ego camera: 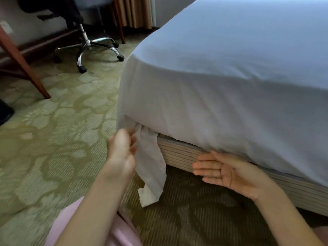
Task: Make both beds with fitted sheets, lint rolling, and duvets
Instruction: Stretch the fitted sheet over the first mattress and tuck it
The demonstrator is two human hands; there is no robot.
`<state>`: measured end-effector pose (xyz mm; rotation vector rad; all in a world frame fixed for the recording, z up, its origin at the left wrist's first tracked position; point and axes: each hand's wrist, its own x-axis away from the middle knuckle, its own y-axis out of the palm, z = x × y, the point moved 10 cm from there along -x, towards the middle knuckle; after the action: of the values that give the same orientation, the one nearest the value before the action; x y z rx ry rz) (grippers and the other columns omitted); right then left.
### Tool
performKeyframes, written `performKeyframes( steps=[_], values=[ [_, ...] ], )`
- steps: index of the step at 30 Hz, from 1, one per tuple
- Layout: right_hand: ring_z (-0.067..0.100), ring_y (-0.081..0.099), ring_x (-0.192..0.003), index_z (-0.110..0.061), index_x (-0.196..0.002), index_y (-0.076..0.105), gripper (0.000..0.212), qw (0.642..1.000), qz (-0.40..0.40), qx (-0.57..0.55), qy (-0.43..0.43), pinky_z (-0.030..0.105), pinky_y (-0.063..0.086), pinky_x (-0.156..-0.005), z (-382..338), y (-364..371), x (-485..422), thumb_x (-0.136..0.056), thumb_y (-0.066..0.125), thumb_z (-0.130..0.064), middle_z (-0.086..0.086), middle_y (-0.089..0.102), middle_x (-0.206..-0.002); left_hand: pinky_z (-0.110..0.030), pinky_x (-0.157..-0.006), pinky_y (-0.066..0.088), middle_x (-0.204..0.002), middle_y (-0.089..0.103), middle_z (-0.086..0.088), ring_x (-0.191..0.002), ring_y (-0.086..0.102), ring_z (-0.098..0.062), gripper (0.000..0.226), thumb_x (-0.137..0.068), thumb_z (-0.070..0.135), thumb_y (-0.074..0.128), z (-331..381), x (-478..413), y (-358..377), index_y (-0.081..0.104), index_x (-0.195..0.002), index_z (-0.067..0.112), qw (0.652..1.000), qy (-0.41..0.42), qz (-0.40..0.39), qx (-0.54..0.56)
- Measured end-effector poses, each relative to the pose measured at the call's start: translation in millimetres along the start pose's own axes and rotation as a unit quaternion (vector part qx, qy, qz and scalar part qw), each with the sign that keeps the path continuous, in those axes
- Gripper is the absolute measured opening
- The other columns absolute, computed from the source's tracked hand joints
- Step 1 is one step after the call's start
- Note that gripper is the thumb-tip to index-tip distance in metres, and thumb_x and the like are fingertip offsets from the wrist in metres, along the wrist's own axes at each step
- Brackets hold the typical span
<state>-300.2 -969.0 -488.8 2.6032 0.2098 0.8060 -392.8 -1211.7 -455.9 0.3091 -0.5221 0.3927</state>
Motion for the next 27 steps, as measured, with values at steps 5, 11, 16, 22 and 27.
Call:
performKeyframes(
  steps=[5,11,16,22,27],
  values=[
    [0.02,0.07,-0.093,-0.005,-0.108,0.068,0.067,0.995,0.098,0.003,0.007,0.035,0.053,-0.084,6,-16,-3,-0.054,0.084,-0.042,0.014,0.07,-0.11,-0.037,-0.087,0.041,-0.123,0.05,-0.014,-0.114,0.047,-0.034,0.057,-0.072,0.028,0.077,92,-6,-9,0.049,-0.118,0.009,0.828,0.354,0.104,-0.423],
    [0.019,0.069,-0.091,-0.007,-0.108,0.065,0.042,0.994,0.105,-0.006,0.012,0.032,0.051,-0.081,10,0,-12,-0.074,0.062,-0.03,0.012,0.071,-0.107,-0.028,-0.058,0.032,-0.08,0.059,0.001,-0.077,0.057,-0.025,0.024,-0.084,0.037,0.066,95,-6,11,0.055,-0.084,0.016,0.783,0.413,0.09,-0.455],
    [0.02,0.068,-0.091,-0.006,-0.105,0.066,0.036,0.991,0.123,0.058,-0.003,0.032,0.048,-0.081,8,8,-22,-0.077,0.062,-0.029,0.01,0.073,-0.103,-0.029,-0.059,0.033,-0.071,0.058,0.0,-0.068,0.049,-0.022,0.011,-0.085,0.019,0.068,106,-2,-9,0.061,-0.08,0.012,0.764,0.416,0.112,-0.481],
    [-0.002,0.064,-0.076,-0.007,-0.102,0.067,0.014,0.945,0.157,0.255,-0.133,0.009,0.045,-0.066,-21,54,-39,-0.091,0.06,-0.014,-0.002,0.069,-0.092,-0.031,-0.064,0.044,-0.074,0.062,-0.003,-0.075,0.059,-0.024,0.015,-0.082,0.02,0.07,83,-4,22,0.059,-0.078,0.011,0.781,0.405,-0.025,-0.475],
    [0.013,0.057,-0.103,-0.015,-0.128,0.047,0.055,0.854,0.147,0.457,-0.199,0.029,0.049,-0.089,-34,129,-79,-0.081,0.072,-0.031,-0.003,0.057,-0.113,-0.024,-0.057,0.036,-0.065,0.057,0.004,-0.068,0.056,-0.017,0.022,-0.079,0.018,0.075,78,1,39,0.056,-0.069,0.014,0.779,0.421,-0.069,-0.459]
  ],
)
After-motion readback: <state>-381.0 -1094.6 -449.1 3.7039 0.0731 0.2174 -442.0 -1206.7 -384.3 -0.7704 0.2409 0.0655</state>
